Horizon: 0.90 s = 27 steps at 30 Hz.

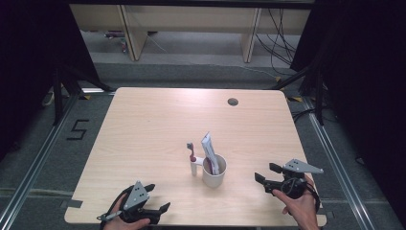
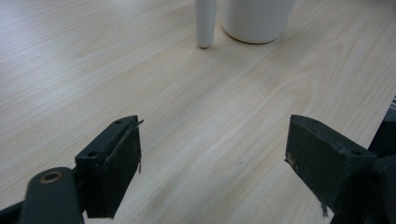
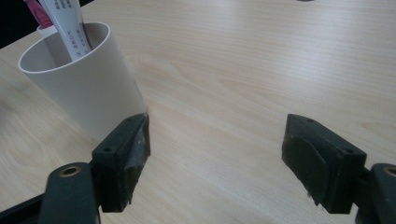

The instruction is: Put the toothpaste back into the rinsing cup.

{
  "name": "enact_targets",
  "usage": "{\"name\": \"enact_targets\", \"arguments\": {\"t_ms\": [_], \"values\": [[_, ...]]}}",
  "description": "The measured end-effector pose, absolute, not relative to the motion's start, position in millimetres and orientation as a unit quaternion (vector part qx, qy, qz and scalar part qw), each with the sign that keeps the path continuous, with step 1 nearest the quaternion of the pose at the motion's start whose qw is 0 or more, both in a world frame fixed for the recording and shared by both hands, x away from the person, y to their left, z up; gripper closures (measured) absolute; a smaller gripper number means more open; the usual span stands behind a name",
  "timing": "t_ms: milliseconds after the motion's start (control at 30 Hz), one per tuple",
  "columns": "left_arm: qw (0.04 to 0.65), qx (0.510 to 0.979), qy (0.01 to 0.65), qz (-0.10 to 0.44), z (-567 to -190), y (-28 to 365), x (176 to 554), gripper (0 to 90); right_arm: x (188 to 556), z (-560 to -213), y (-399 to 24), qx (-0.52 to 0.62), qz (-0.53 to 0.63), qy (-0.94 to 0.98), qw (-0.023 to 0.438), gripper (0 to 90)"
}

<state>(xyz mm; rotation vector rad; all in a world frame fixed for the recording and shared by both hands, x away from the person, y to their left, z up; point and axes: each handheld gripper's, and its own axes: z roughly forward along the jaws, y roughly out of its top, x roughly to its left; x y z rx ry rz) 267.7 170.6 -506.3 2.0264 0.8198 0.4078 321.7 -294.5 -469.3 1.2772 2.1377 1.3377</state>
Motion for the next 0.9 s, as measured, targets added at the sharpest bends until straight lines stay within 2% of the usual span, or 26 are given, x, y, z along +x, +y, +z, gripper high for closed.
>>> {"name": "enact_targets", "arguments": {"t_ms": [67, 100, 233, 300, 333, 567, 733, 900], "values": [[0.443, 0.817, 0.331, 0.164, -506.4, 170.5, 267.8, 17.9, 317.3, -468.7, -294.6, 0.463, 0.467, 0.74, 0.139, 21.5], [0.442, 0.819, 0.329, 0.162, -506.4, 170.7, 268.0, 17.9, 318.5, -469.7, -297.3, 0.449, 0.467, 0.746, 0.152, 20.5], [0.442, 0.817, 0.331, 0.164, -506.5, 170.6, 267.7, 17.9, 312.1, -470.1, -299.4, 0.46, 0.463, 0.743, 0.148, 17.4], [0.449, 0.811, 0.337, 0.162, -507.3, 169.3, 267.4, 17.9, 311.6, -471.7, -301.5, 0.45, 0.46, 0.747, 0.166, 17.3], [0.449, 0.812, 0.337, 0.161, -507.5, 169.4, 267.5, 17.9, 310.3, -472.0, -300.8, 0.447, 0.47, 0.746, 0.152, 17.4], [0.444, 0.814, 0.337, 0.163, -507.3, 169.8, 267.3, 17.9, 299.1, -476.2, -297.8, 0.446, 0.457, 0.753, 0.156, 17.2], [0.446, 0.813, 0.337, 0.162, -507.6, 169.9, 267.6, 17.9, 292.6, -479.6, -294.0, 0.441, 0.457, 0.76, 0.14, 17.3], [0.446, 0.813, 0.338, 0.162, -507.7, 169.9, 267.5, 17.9, 286.8, -482.1, -295.0, 0.429, 0.442, 0.773, 0.15, 17.3]]}}
